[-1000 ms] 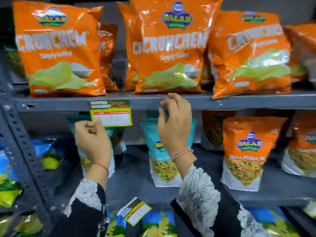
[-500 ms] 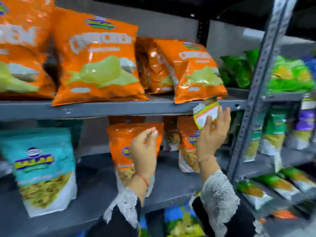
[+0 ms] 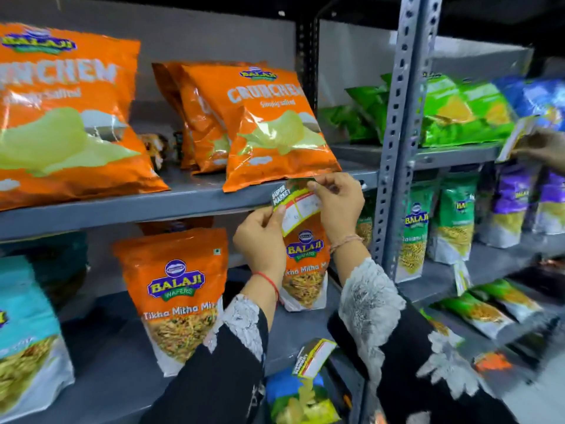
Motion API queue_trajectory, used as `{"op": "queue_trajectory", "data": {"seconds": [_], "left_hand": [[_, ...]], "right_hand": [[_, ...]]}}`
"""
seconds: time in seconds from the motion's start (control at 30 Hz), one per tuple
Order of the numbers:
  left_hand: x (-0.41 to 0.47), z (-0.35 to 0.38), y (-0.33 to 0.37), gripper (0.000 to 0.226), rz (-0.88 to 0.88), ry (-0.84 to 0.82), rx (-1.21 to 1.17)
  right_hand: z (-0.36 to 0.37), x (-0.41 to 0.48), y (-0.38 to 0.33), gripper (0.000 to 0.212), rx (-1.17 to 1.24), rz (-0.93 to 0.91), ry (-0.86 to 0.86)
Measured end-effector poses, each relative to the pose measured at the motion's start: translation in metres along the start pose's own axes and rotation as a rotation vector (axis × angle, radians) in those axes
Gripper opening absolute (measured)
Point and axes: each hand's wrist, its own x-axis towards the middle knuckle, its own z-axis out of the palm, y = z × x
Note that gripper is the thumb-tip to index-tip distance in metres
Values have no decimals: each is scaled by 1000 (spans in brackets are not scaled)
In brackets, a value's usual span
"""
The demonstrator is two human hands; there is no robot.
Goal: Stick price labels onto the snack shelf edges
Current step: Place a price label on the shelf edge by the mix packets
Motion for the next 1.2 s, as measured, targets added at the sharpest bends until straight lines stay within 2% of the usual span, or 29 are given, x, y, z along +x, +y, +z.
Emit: {"op": "queue_trajectory", "data": {"seconds": [0.13, 0.23, 0.47, 0.6, 0.73, 0.8, 0.87, 0.93, 1.0, 1.1, 1.2], "left_hand": [[-5, -8, -2, 12, 85, -17, -34], [-4, -6, -3, 14, 39, -27, -84], [10, -2, -3, 20, 68, -6, 16], [19, 0, -8, 28, -22, 37, 35], [28, 0, -16, 38, -83, 21, -6], [31, 2, -16, 50, -142, 19, -65], [30, 0, -13, 52, -181, -8, -77], [30, -10, -10, 53, -169, -31, -46], [34, -29, -16, 43, -155, -55, -15], [30, -85, -45, 26, -78, -51, 62], [19, -167, -82, 22, -49, 43, 224]], "right_hand": [[-8, -16, 14, 23, 203, 144, 132], [-4, -17, 13, 34, 235, 238, 129], [8, -13, 6, 35, 176, 265, 139], [13, -11, 11, 34, 161, 280, 148], [20, -12, 8, 26, 70, 176, 142], [17, -7, 6, 39, 124, 256, 165], [7, 2, 3, 57, 211, 418, 143], [-4, 5, -1, 59, 134, 488, 100], [-7, -10, -3, 50, 6, 426, 159], [10, -70, 3, 33, -69, 161, 207], [42, -150, 13, 24, -112, -42, -30]]}}
